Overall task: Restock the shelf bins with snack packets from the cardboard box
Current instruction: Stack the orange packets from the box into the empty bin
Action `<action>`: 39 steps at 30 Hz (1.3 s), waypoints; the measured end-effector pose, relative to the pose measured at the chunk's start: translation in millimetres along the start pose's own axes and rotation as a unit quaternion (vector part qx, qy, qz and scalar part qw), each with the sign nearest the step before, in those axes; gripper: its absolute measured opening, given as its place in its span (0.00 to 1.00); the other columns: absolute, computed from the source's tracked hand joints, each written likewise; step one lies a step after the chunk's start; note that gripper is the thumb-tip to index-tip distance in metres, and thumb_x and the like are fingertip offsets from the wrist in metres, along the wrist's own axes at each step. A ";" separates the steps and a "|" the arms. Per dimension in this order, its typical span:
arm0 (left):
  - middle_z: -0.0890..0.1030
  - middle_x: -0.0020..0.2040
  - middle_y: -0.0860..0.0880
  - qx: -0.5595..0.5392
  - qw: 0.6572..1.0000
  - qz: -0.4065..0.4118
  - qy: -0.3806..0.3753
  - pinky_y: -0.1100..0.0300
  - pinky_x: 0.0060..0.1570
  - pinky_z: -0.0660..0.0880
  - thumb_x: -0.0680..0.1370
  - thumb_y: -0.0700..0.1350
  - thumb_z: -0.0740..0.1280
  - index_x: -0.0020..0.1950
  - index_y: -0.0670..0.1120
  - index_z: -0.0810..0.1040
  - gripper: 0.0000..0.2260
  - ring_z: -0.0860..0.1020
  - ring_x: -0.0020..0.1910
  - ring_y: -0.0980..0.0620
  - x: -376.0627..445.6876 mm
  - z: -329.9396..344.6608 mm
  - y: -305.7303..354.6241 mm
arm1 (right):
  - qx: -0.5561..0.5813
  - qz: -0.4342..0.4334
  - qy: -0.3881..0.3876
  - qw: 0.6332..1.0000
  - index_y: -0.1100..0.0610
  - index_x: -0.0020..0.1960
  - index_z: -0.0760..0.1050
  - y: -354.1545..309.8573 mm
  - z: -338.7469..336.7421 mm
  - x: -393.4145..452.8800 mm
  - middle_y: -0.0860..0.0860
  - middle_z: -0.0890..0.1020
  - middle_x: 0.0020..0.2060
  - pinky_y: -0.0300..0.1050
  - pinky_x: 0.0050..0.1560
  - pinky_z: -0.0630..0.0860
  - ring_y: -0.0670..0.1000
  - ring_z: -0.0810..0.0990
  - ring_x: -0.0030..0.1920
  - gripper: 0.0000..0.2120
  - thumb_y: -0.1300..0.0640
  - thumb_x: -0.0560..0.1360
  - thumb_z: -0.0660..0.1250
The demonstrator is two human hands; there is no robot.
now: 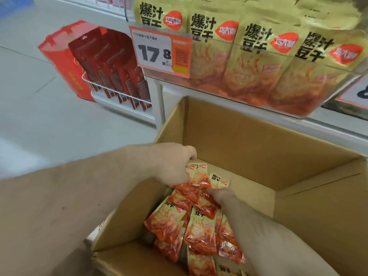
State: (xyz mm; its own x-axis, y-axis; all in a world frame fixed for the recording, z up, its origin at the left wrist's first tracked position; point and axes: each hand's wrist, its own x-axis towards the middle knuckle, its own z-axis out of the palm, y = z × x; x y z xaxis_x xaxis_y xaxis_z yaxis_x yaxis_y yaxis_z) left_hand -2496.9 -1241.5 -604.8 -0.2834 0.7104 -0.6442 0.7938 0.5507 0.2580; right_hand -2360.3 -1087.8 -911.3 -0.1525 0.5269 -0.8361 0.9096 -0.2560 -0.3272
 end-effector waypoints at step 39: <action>0.84 0.51 0.48 -0.521 0.841 -0.097 0.110 0.57 0.44 0.77 0.75 0.38 0.72 0.58 0.46 0.78 0.13 0.81 0.50 0.48 8.7 -3.2 -9.0 | -0.085 0.027 0.090 0.992 0.58 0.48 0.75 -11.8 16.0 -41.2 0.51 0.82 0.42 0.43 0.39 0.83 0.49 0.83 0.42 0.24 0.44 0.64 0.79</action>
State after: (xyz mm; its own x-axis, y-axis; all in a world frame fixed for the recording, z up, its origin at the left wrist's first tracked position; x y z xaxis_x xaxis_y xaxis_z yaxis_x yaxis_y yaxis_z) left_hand -2508.3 -1238.9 -610.4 -0.5366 0.5637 -0.6279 -0.1491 0.6691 0.7281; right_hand -2371.0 -1119.5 -880.0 -0.0439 0.6568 -0.7528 0.9692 -0.1548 -0.1916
